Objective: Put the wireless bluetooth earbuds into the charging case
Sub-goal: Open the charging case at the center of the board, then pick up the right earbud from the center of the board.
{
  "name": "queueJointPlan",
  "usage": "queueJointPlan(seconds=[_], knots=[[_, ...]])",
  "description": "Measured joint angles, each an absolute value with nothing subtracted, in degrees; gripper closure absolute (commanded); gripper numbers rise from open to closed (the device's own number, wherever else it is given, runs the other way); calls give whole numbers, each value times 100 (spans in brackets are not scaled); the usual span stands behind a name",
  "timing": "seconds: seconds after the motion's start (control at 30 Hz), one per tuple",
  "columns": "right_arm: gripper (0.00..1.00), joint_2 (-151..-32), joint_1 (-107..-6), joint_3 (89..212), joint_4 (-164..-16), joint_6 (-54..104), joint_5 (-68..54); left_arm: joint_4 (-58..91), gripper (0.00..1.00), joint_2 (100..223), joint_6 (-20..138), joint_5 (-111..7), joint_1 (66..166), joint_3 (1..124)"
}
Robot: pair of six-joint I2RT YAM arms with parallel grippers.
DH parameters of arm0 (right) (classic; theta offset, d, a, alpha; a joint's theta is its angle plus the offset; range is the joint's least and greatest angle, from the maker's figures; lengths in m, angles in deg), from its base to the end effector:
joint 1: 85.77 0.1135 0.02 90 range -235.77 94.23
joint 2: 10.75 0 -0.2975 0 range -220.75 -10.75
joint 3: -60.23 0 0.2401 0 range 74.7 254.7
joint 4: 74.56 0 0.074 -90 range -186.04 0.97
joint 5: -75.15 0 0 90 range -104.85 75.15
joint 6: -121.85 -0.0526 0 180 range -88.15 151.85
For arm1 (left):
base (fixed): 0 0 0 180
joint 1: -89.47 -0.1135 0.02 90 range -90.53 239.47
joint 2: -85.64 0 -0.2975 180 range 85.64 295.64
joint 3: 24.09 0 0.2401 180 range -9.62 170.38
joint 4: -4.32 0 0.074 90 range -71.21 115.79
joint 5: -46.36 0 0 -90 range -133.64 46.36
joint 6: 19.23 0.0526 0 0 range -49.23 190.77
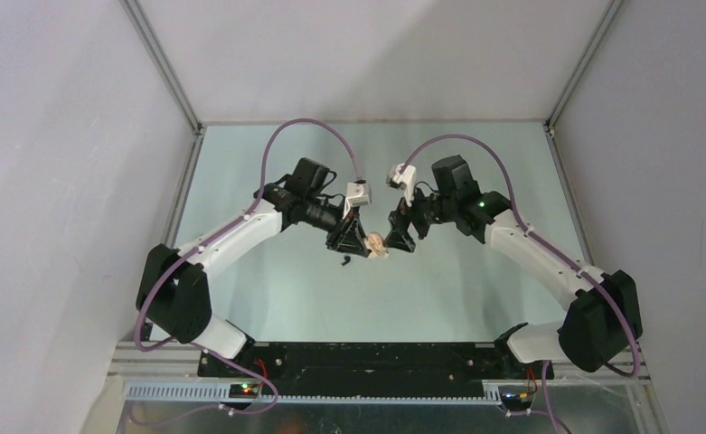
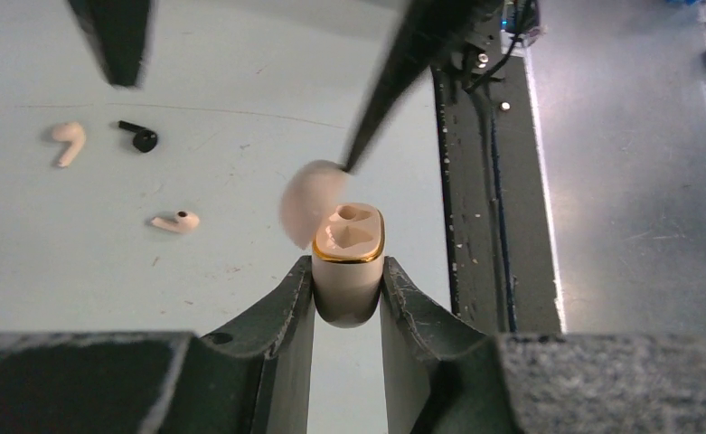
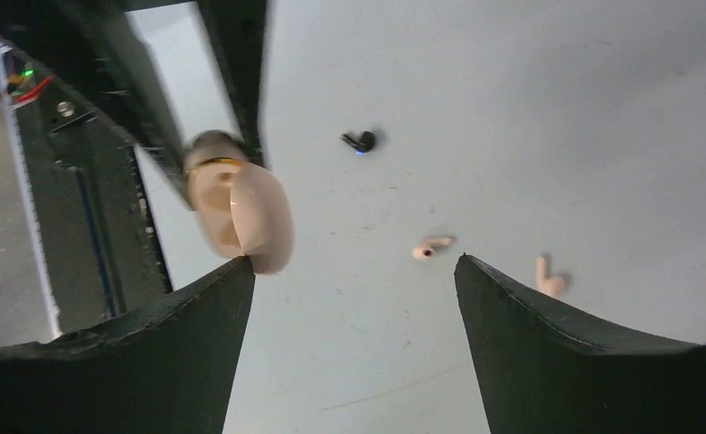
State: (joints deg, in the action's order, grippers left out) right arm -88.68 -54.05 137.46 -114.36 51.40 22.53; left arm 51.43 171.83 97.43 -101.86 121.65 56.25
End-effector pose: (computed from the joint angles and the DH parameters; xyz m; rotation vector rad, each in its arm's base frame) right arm 0.2264 0.1775 0.3263 -1.2691 1.8466 0.8529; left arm 0.2304 -0.1978 0.3047 1.4706 1.7535 -1.2876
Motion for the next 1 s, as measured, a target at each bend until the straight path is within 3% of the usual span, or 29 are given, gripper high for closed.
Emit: queueJointPlan(seconds=[0.47, 0.73, 1.0], knots=[[19, -8603, -6128, 13737, -11237, 4817, 2607, 5329, 100, 17183, 9780, -10444, 12231, 5625], [33, -10234, -6874, 13851, -10743, 3446, 2192, 5228, 100, 17183, 9719, -10354, 12233, 5625], [48, -11392, -6924, 14100, -11016, 2607, 1657, 5121, 100, 17183, 9668, -10225, 12235, 5625]])
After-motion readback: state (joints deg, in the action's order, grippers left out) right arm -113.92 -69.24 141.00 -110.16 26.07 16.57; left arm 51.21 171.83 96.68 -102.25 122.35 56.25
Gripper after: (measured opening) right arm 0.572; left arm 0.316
